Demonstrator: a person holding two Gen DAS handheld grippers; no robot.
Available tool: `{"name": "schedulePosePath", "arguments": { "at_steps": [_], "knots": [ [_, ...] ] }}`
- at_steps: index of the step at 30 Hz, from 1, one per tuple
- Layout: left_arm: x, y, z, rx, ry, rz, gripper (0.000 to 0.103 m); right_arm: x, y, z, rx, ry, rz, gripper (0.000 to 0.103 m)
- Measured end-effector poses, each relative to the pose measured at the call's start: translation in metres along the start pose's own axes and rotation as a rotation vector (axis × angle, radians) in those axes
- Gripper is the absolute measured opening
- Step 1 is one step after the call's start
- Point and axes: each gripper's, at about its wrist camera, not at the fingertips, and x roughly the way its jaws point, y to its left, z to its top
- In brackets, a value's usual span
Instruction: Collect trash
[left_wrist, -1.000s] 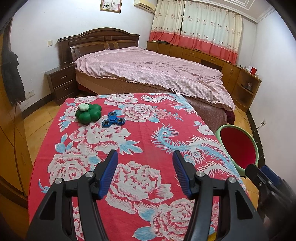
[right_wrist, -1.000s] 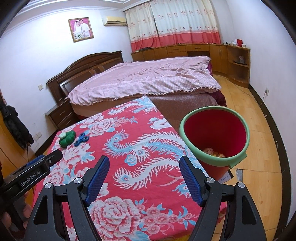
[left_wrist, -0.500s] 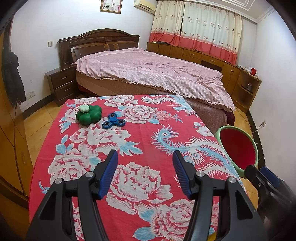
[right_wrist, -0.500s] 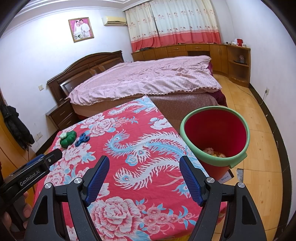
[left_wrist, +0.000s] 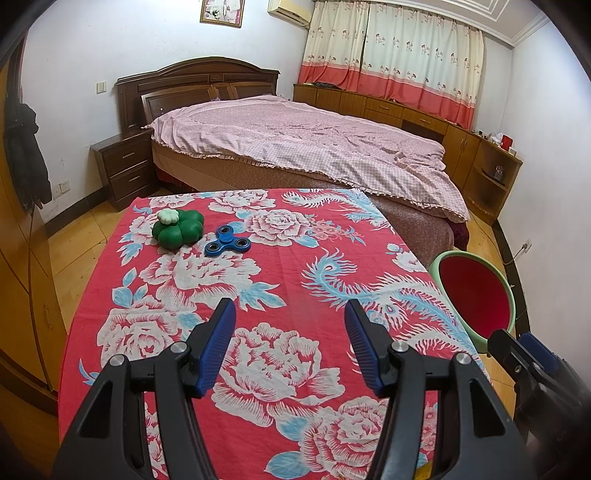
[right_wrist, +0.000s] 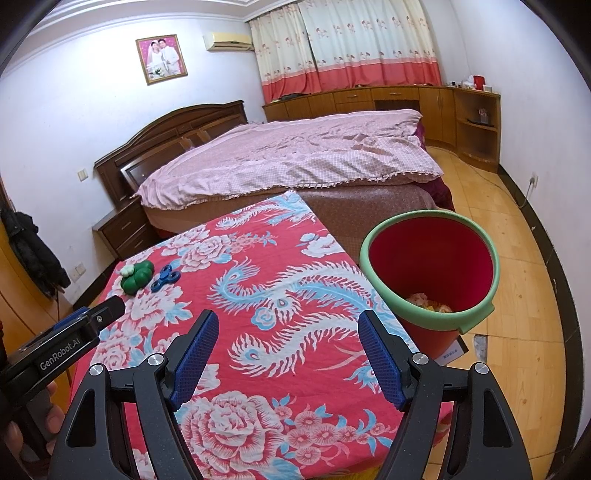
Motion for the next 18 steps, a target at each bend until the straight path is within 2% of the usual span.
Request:
{"name": "schedulePosePath", "arguments": {
  "at_steps": [18],
  "knots": [
    [-0.0003, -0.0002, -0.0001, -0.001, 0.002, 0.000, 0.061, -0.0002, 0.0004, 0.0006, 0.002, 0.001, 0.000, 0.079]
  ]
}}
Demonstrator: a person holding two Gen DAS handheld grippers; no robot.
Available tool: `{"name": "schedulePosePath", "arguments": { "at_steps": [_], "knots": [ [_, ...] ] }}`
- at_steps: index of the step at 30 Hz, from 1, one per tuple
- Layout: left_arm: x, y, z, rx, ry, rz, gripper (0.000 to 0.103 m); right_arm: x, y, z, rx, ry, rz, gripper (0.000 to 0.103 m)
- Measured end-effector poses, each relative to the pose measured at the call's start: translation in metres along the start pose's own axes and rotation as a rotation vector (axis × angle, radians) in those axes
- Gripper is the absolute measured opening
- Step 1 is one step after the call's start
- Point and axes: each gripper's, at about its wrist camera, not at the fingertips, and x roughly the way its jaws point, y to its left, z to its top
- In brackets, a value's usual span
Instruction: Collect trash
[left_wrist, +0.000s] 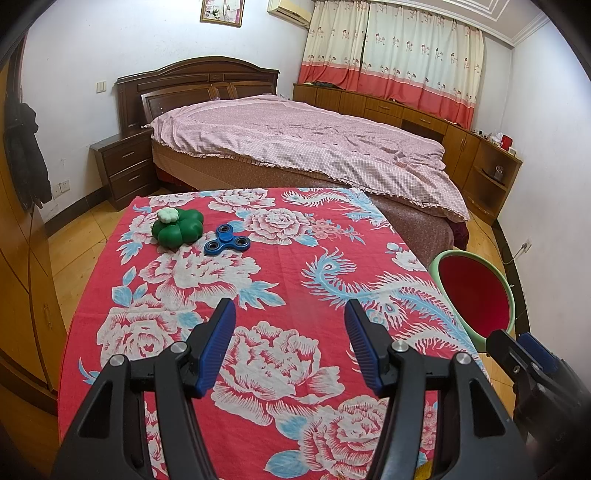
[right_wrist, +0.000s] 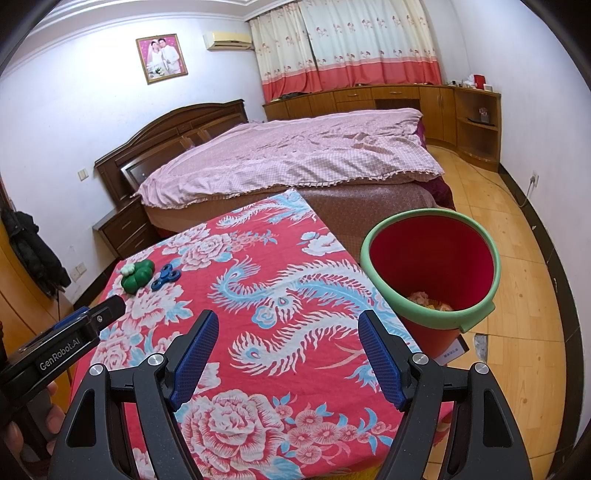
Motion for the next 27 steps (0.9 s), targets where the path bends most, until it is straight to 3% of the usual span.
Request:
{"name": "schedulePosePath", "arguments": {
  "at_steps": [27],
  "knots": [
    [0.0002, -0.0002, -0.0005, 0.000, 0.000, 0.000, 0.061, -0.0011, 0.0030, -0.0018, 0.001, 0.002, 0.001, 0.079]
  ]
}}
